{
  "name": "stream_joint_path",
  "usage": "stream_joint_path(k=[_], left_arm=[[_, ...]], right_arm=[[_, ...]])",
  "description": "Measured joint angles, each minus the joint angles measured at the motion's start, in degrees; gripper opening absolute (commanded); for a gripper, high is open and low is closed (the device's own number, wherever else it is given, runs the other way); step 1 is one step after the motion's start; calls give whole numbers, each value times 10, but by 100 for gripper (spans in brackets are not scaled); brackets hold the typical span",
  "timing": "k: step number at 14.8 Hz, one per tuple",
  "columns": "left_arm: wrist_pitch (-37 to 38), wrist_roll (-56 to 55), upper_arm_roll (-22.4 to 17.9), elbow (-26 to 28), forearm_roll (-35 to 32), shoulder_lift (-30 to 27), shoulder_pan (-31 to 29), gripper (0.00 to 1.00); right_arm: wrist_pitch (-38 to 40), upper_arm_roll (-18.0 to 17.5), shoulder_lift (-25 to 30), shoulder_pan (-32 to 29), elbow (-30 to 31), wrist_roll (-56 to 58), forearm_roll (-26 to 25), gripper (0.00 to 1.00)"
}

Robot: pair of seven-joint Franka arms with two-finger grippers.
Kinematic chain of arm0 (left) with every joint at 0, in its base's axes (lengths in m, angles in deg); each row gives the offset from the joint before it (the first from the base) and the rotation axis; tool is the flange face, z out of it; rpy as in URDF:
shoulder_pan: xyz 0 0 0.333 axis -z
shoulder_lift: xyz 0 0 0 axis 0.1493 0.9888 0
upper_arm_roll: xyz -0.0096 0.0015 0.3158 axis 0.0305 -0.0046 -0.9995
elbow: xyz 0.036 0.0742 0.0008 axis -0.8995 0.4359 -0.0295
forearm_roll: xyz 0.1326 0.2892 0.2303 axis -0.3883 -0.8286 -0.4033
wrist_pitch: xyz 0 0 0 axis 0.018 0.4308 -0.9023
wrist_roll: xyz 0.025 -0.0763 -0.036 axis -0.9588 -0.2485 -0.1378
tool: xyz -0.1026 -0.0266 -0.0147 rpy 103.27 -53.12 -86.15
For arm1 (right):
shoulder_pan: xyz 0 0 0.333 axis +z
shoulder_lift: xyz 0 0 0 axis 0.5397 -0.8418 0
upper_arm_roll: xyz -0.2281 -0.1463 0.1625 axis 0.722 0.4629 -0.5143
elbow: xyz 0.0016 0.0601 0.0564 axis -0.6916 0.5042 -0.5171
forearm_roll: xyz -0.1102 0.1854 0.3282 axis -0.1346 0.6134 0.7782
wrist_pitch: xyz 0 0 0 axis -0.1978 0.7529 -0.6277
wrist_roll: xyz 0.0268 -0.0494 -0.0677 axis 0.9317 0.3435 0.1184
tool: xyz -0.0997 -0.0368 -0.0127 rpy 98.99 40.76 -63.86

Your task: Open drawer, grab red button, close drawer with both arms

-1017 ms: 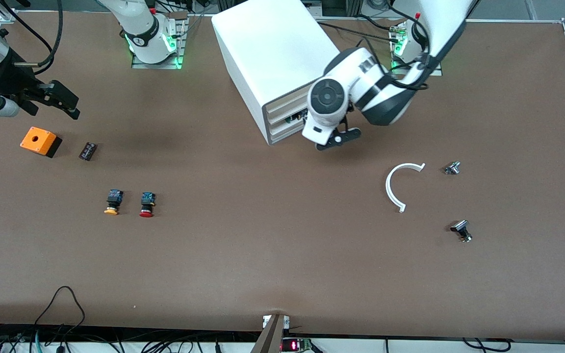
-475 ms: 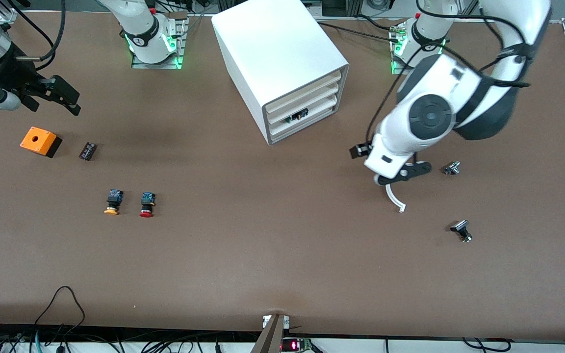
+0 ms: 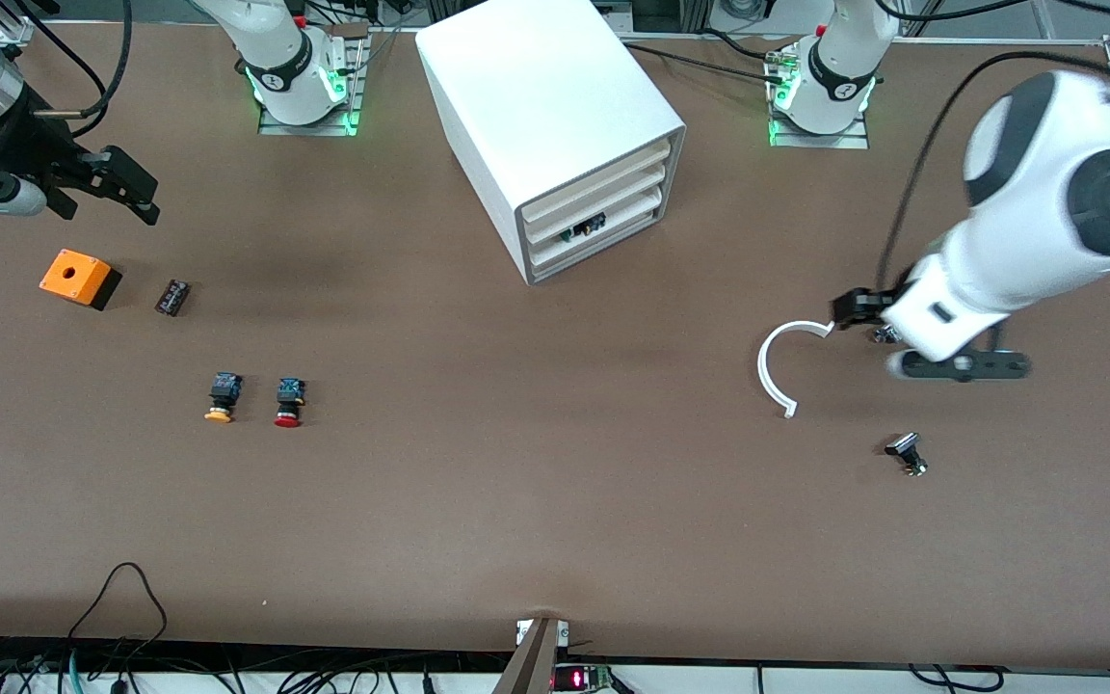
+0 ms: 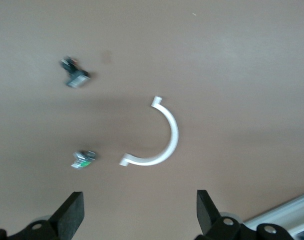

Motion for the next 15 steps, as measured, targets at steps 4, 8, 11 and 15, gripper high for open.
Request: stream_joint_path(k=[4, 8, 11, 15], left_arm=[[4, 67, -126, 29, 24, -77, 57, 99], [-31, 113, -167, 76, 70, -134, 72, 99], [-61, 136, -190, 109, 72, -153, 85, 99], [-58, 136, -209, 119, 72, -165, 99, 99]], right_arm=[[-2, 0, 0, 0, -5, 2, 0, 99], [-3, -1, -5, 0, -18, 3, 0, 99], [-3, -1, -8, 0, -21, 4, 0, 99], [-3, -2, -8, 0, -22, 4, 0, 99]])
